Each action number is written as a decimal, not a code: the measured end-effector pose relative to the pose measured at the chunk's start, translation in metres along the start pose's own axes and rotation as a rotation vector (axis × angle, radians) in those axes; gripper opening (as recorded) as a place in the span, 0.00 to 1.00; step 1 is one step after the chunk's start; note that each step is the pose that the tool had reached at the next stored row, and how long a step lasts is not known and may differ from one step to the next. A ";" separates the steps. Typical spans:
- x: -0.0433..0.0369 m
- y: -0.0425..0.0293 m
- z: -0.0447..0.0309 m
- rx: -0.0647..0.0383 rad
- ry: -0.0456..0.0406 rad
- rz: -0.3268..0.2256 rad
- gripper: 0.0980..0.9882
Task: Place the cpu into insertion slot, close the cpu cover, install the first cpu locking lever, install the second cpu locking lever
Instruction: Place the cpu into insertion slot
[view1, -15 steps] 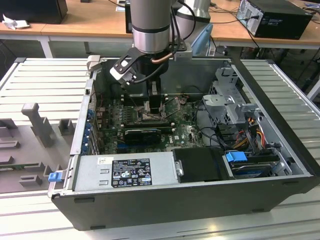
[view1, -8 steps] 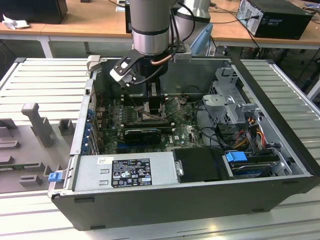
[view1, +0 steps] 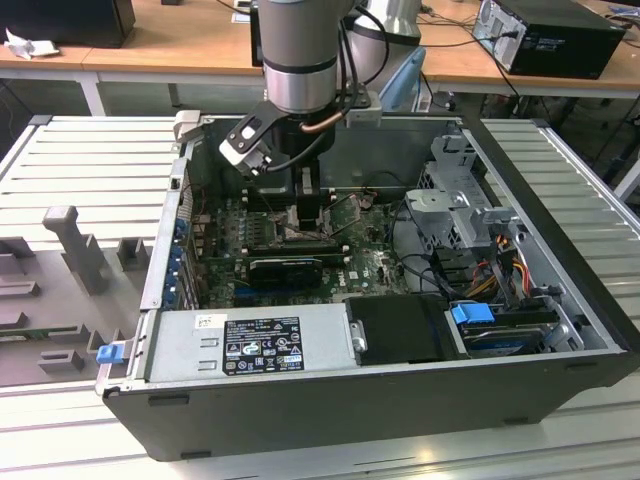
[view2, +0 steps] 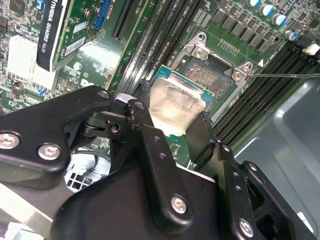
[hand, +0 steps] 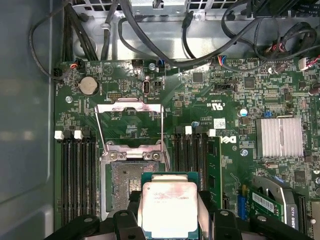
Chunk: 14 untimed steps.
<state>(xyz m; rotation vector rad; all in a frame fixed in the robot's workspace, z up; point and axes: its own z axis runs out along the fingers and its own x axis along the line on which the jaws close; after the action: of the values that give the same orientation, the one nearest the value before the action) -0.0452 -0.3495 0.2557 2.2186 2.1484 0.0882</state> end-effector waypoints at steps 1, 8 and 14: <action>0.0000 -0.0003 0.0003 0.000 0.0000 0.000 0.48; 0.0063 -0.0012 0.0022 0.000 0.0001 0.000 0.48; 0.0133 -0.0016 0.0045 0.000 0.0005 -0.005 0.48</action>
<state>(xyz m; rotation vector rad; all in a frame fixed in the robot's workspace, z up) -0.0460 -0.3361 0.2512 2.2132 2.1542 0.0884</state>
